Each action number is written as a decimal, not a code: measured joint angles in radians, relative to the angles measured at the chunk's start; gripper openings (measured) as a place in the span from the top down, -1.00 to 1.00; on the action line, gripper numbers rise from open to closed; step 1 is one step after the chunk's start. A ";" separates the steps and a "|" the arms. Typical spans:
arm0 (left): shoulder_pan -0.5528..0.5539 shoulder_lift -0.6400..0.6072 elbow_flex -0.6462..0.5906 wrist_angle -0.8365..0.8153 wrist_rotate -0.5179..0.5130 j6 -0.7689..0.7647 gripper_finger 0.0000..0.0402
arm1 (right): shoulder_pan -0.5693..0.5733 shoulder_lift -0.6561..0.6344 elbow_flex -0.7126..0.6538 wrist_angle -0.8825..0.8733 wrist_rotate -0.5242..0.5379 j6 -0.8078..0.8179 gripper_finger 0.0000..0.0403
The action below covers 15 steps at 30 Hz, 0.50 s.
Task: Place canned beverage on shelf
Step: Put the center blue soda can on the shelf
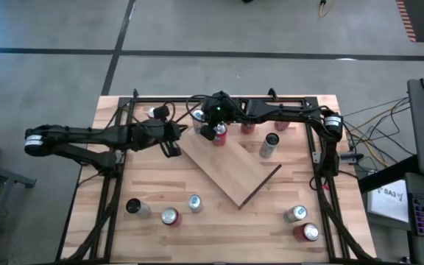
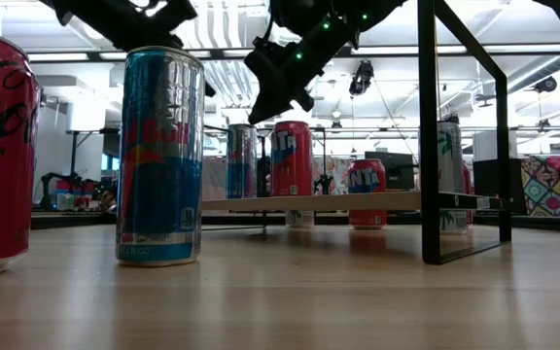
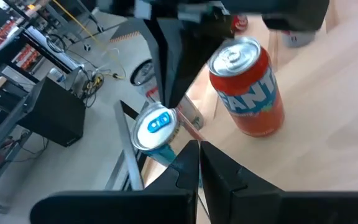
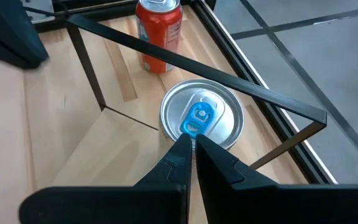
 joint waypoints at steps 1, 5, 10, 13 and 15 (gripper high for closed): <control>0.000 -0.007 0.000 0.001 0.000 0.000 1.00 | 0.000 0.000 0.000 0.000 0.006 -0.004 0.94; 0.000 -0.027 0.000 -0.001 0.000 0.000 1.00 | 0.000 -0.003 0.000 -0.001 0.026 -0.008 0.94; 0.000 -0.030 0.000 -0.001 0.000 0.003 1.00 | 0.000 -0.006 -0.001 0.017 0.028 -0.009 0.94; 0.000 -0.030 0.000 0.000 0.000 0.007 1.00 | 0.000 -0.006 -0.001 0.024 0.027 -0.010 0.94; 0.000 -0.030 0.000 0.000 0.000 0.009 1.00 | 0.000 -0.006 -0.001 0.032 0.026 -0.010 0.94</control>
